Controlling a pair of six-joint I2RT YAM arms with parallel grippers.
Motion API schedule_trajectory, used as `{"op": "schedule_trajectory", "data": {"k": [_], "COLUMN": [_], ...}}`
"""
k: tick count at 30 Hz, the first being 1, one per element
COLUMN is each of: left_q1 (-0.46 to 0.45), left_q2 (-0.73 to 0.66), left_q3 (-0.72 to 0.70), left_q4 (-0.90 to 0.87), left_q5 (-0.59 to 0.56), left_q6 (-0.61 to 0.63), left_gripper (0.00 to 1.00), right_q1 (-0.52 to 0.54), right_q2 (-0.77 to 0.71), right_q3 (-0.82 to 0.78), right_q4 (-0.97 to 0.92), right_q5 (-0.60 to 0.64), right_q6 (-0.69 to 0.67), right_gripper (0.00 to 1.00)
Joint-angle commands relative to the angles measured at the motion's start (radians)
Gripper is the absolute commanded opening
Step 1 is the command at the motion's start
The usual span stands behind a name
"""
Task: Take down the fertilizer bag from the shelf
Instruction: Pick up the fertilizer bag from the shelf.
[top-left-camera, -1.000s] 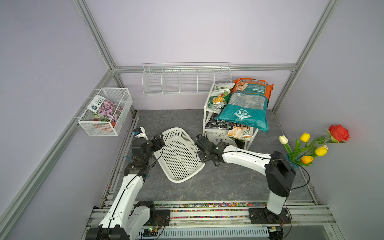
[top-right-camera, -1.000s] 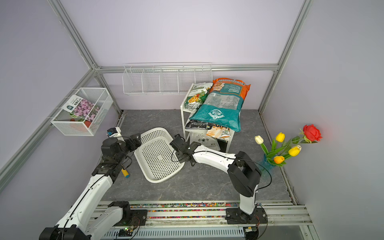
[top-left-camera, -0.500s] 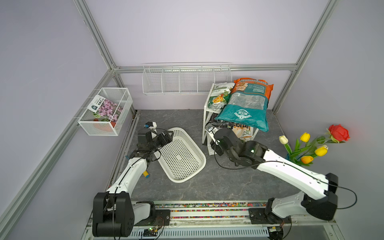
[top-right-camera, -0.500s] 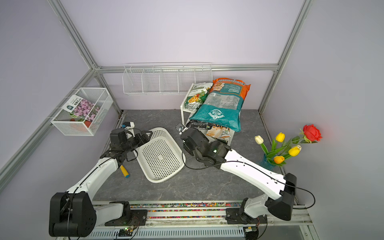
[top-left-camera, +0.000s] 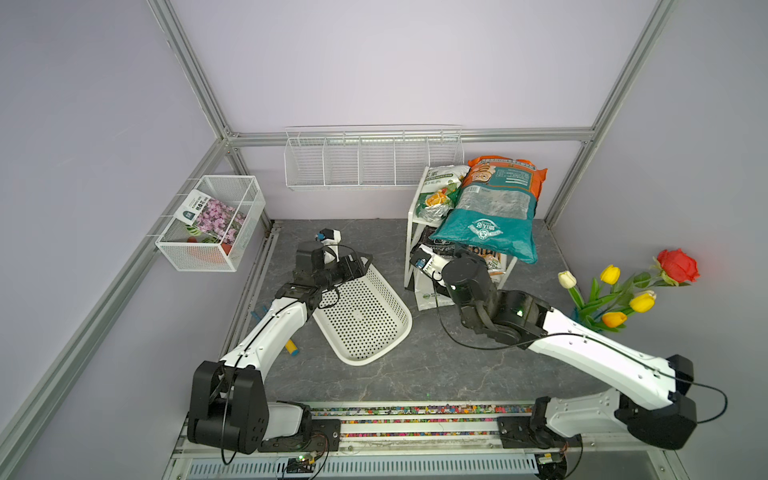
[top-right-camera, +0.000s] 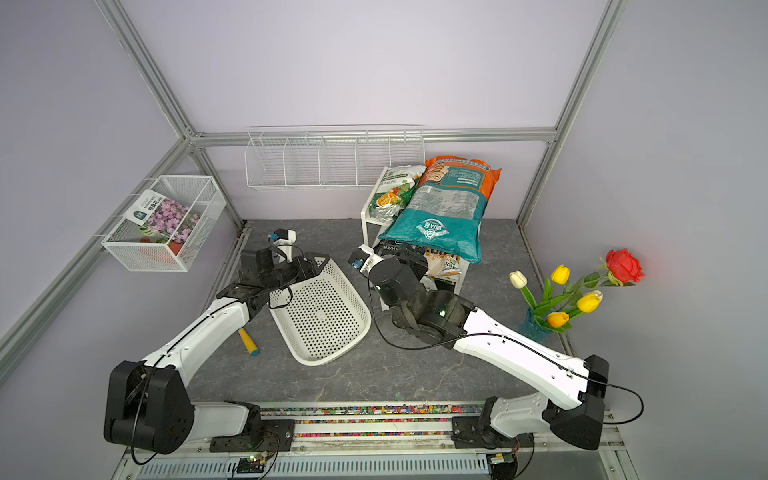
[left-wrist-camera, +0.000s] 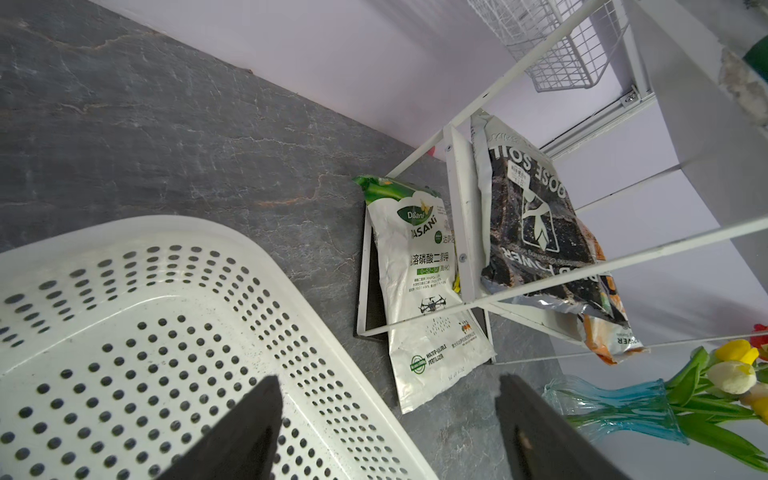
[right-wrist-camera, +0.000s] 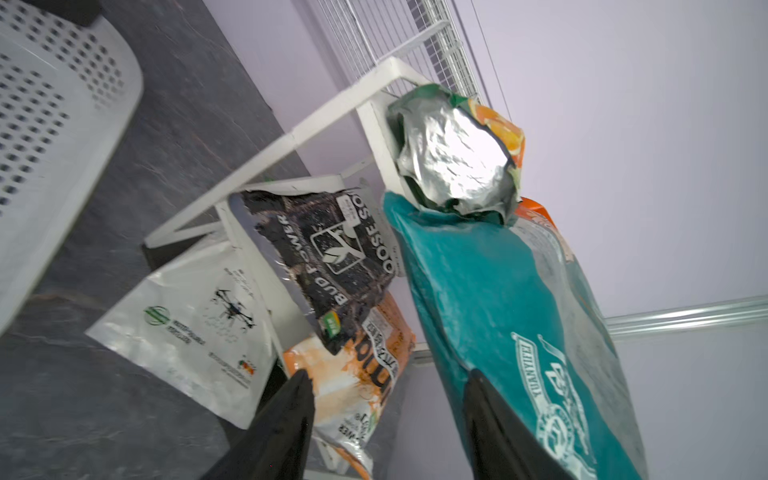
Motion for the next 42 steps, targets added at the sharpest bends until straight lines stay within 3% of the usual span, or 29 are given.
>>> {"op": "schedule_trajectory", "data": {"k": [1,10,15,17,19,25,32,39,42], "left_q1": [0.002,0.001,0.002,0.001,0.002,0.001,0.002,0.002,0.001], "left_q2": [-0.024,-0.068,-0.061,-0.057,-0.055,-0.054,-0.034,-0.018,-0.012], "left_q3": [-0.034,-0.057,-0.045,-0.037,-0.034,-0.057,-0.049,-0.043,-0.033], "left_q4": [-0.001,-0.042,-0.036,-0.035,-0.027,-0.003,-0.027,-0.025,-0.031], "left_q5": [0.002,-0.046,-0.050,-0.046,-0.044,-0.049,-0.050,-0.045,-0.042], "left_q6": [0.005,0.052,0.038,0.028,0.018,0.013,0.042,0.044,0.043], "left_gripper": [0.85,0.85,0.85,0.85,0.85,0.85,0.85,0.85,0.85], "right_q1": [-0.016,0.024,-0.069,-0.114,-0.163,-0.251,-0.208,-0.204,-0.215], "right_q2": [-0.027,-0.058,-0.085,-0.086,-0.085,-0.069,-0.070,-0.075,-0.067], "right_q3": [0.002,0.031,0.021,0.009,0.002,-0.006,-0.018,-0.117,-0.185], "right_q4": [0.200,0.216,0.223,0.203,0.169,0.127,0.012,0.120,0.271], "right_q5": [0.093,0.018,-0.007,-0.025,-0.062,-0.148,-0.196,-0.140,-0.102], "right_q6": [-0.195,-0.250,-0.325,-0.316,-0.289,-0.257,-0.197,-0.268,-0.346], "right_gripper": [0.63,0.66,0.80,0.88,0.90,0.90,0.92,0.94,0.93]}}
